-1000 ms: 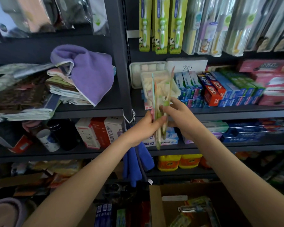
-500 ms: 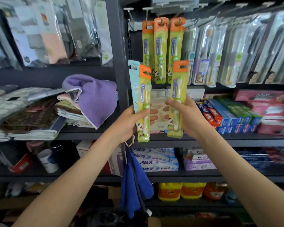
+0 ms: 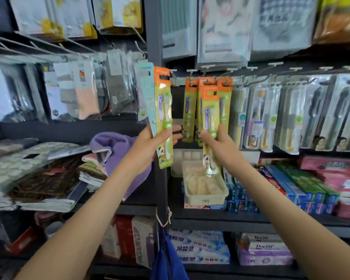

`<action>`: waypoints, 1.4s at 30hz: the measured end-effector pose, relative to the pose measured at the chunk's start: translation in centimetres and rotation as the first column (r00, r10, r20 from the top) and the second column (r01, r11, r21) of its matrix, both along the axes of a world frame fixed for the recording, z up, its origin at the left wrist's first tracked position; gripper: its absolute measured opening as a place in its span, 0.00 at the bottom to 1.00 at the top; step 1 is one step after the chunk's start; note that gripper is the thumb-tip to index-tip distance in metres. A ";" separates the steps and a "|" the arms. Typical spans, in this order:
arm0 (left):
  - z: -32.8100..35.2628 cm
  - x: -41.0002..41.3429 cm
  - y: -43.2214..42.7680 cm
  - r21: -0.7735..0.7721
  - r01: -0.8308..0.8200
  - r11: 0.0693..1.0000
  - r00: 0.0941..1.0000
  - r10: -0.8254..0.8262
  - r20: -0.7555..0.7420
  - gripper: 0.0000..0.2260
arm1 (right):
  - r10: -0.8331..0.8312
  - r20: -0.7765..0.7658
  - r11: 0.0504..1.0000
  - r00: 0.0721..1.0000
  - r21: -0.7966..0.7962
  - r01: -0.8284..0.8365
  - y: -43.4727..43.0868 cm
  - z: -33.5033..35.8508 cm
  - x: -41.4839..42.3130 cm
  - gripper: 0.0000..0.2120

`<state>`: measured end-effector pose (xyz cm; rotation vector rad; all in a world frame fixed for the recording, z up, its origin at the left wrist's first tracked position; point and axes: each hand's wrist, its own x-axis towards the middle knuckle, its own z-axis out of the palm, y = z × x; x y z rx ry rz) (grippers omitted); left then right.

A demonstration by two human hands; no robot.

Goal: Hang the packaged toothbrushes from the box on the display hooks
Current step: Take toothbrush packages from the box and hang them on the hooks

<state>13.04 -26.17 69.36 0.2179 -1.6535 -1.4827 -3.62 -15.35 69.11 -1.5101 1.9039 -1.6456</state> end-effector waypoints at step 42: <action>2.6 -2.9 -0.4 -0.167 -0.036 0.985 0.996 0.050 0.077 0.11 | 0.055 -0.098 0.963 0.994 -0.259 -0.079 -2.4 7.3 2.9 0.15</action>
